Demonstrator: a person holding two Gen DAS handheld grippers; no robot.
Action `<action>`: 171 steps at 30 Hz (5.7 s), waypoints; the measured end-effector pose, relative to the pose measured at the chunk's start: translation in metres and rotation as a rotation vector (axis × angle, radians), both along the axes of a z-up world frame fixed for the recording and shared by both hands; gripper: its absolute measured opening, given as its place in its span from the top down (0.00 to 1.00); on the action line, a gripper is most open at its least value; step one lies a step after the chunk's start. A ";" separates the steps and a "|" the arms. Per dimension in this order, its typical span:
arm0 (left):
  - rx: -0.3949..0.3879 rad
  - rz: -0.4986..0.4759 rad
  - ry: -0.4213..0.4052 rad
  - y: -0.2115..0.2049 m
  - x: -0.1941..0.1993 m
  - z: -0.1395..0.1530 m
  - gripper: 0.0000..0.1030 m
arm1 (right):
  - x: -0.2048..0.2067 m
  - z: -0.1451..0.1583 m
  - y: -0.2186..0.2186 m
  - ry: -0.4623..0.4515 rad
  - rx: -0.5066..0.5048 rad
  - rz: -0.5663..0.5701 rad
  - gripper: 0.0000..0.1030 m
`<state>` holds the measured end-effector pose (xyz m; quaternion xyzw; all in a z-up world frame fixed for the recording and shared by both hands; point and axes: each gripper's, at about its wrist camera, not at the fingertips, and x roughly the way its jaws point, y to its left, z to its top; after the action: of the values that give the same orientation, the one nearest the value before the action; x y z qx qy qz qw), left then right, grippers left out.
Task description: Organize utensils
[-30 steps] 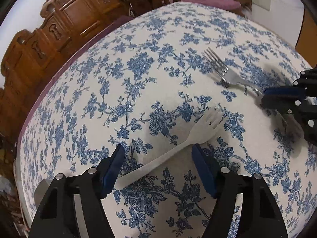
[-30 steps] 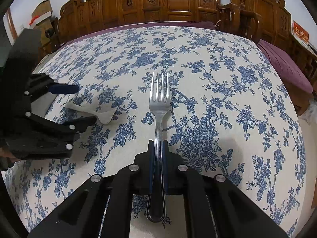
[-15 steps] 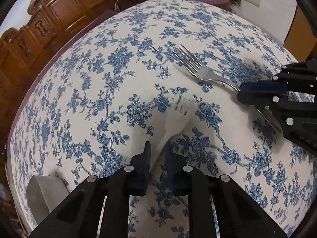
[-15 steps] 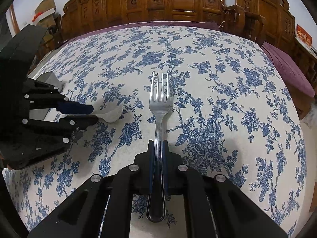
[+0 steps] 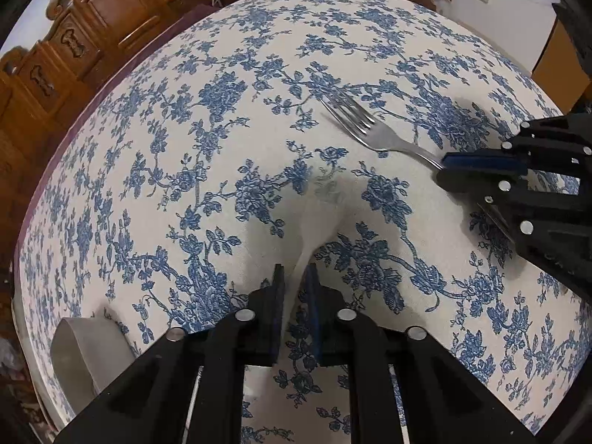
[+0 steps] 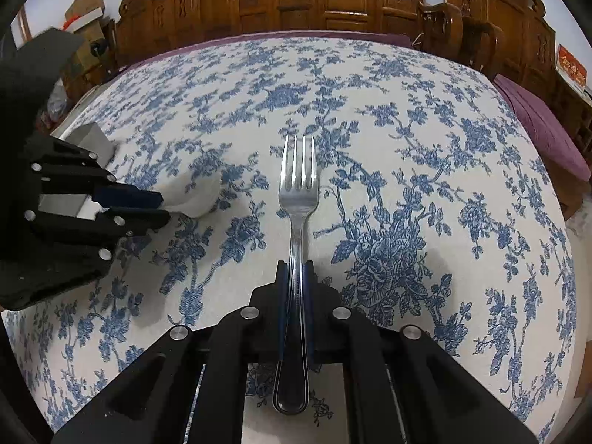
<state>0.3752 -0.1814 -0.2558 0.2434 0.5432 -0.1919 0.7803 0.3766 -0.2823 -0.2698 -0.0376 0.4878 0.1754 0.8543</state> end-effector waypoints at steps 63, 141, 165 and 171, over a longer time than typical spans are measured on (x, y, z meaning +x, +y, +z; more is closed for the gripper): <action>-0.269 0.444 -0.212 0.238 -0.073 0.059 0.94 | -0.068 0.081 0.124 -0.225 0.026 0.170 0.91; -0.343 0.516 -0.539 0.237 -0.193 0.166 0.08 | -0.164 0.168 0.149 -0.382 0.153 0.023 0.17; -0.380 0.524 -0.658 0.188 -0.282 0.229 0.08 | -0.257 0.249 0.068 -0.603 0.175 -0.145 0.03; -0.385 0.530 -0.664 0.188 -0.283 0.231 0.08 | -0.260 0.251 0.065 -0.609 0.178 -0.152 0.03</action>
<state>0.0921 0.0069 -0.0249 -0.0050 0.2620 0.0052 0.9650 0.1163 -0.2171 -0.0189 0.0230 0.1943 0.1336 0.9715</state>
